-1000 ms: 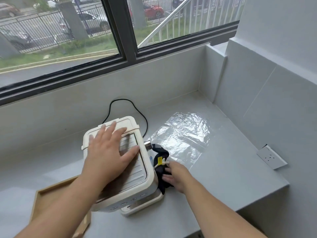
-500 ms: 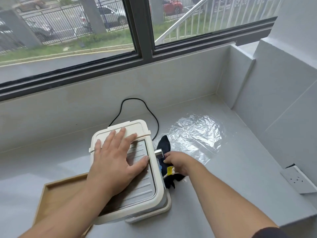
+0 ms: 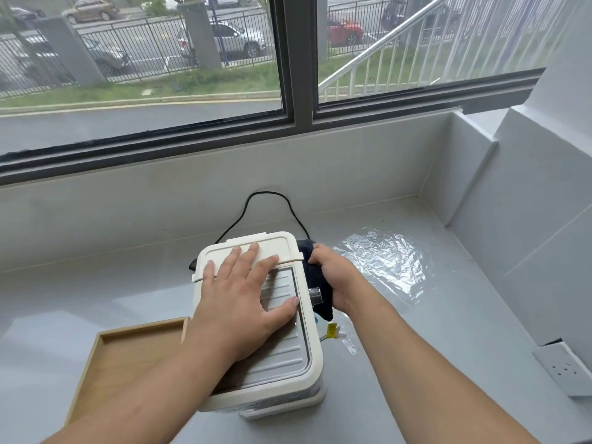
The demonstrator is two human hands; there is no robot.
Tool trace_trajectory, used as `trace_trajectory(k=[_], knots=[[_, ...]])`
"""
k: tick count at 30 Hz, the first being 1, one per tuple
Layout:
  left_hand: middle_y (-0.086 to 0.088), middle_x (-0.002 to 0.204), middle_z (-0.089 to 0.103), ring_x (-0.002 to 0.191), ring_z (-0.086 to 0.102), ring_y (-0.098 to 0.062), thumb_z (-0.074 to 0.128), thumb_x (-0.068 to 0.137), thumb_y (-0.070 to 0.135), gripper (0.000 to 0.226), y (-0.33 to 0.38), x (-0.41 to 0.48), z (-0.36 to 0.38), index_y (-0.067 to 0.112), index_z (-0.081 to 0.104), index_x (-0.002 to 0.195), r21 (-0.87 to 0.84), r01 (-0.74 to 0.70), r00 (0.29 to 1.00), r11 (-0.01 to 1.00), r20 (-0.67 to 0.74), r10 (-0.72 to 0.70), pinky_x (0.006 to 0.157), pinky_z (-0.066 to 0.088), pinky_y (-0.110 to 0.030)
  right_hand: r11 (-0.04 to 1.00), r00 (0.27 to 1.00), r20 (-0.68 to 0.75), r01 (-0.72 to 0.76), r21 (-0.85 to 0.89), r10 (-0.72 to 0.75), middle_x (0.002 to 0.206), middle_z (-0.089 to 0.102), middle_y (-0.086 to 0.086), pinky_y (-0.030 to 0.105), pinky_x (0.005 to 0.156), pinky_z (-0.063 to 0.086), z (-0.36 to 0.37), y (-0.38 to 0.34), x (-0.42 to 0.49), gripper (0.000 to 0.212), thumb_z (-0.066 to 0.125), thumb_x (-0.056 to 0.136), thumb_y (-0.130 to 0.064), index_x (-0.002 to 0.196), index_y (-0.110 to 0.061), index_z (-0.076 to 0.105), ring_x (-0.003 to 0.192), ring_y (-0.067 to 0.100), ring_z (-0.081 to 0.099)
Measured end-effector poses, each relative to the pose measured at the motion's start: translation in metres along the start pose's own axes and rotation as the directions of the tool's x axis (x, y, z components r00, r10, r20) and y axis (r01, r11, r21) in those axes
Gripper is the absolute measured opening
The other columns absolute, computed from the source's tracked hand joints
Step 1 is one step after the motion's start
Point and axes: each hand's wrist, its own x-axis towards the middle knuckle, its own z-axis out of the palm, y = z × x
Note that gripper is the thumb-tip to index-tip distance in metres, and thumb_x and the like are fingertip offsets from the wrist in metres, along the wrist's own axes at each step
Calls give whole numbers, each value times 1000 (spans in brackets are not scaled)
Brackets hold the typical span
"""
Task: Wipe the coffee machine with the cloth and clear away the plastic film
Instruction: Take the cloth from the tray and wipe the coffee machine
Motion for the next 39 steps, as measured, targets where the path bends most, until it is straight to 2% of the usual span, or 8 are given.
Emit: trace_trajectory(k=[8,12,15,17,23,30,34,39], knots=[[10,174,12,160,0,-18,26,76,94,91,0,0,-1,49,25,156,-21,6,1000,1000,10,-5,127,-6,-56,890,941,-117,251,-381,-316,64,49,-5,29,51,36,29,-27,-36,20,47,67,-11,76,-26,57,60,20,41],[6,174,15,160,0,-20,25,77,93,90,0,1,0,48,28,156,-47,-12,1000,999,5,12,125,-10,-58,419,802,-12,299,-857,-597,73,53,-13,30,56,36,36,-26,-51,8,54,72,-21,75,-28,55,63,12,49],[4,174,16,160,0,-23,21,84,85,84,-1,0,-1,42,27,155,-66,-33,999,997,21,35,123,-11,-59,44,727,217,321,-946,-651,82,50,-11,27,56,33,52,-24,-62,12,59,70,-22,78,-29,65,73,12,50],[3,167,28,158,9,-27,24,92,68,66,-3,0,-3,38,34,150,-129,-35,999,991,10,37,124,-8,-60,-65,729,313,347,-936,-608,80,50,-11,29,60,33,65,-22,-65,15,60,69,-21,78,-29,67,76,13,51],[2,103,55,110,47,-25,44,93,20,8,-11,-3,-15,21,50,98,-403,-4,992,915,-118,-47,120,21,-52,125,847,193,289,-949,-495,82,59,-8,35,74,49,82,-28,-78,28,65,72,-8,72,-35,67,80,13,57],[14,110,58,110,56,-19,46,87,6,40,-18,-11,-27,25,60,119,-829,20,945,558,-166,-281,91,49,-42,-29,866,308,323,-946,-395,76,46,-8,34,65,34,118,0,-99,14,60,76,-10,71,-22,56,77,19,49],[23,101,65,104,59,-13,40,72,19,48,-32,-16,-33,33,70,108,-837,38,976,546,-88,-202,83,49,-30,36,887,288,321,-946,-362,81,56,0,40,68,45,133,16,-112,5,58,74,-10,77,-12,62,80,23,55],[16,96,69,100,60,-12,45,78,21,36,-57,-20,-41,30,76,93,-669,-23,1000,743,-7,25,75,45,-27,69,930,231,261,-963,-287,77,60,-5,27,60,42,142,27,-130,11,55,69,-12,66,-22,58,71,9,54]])
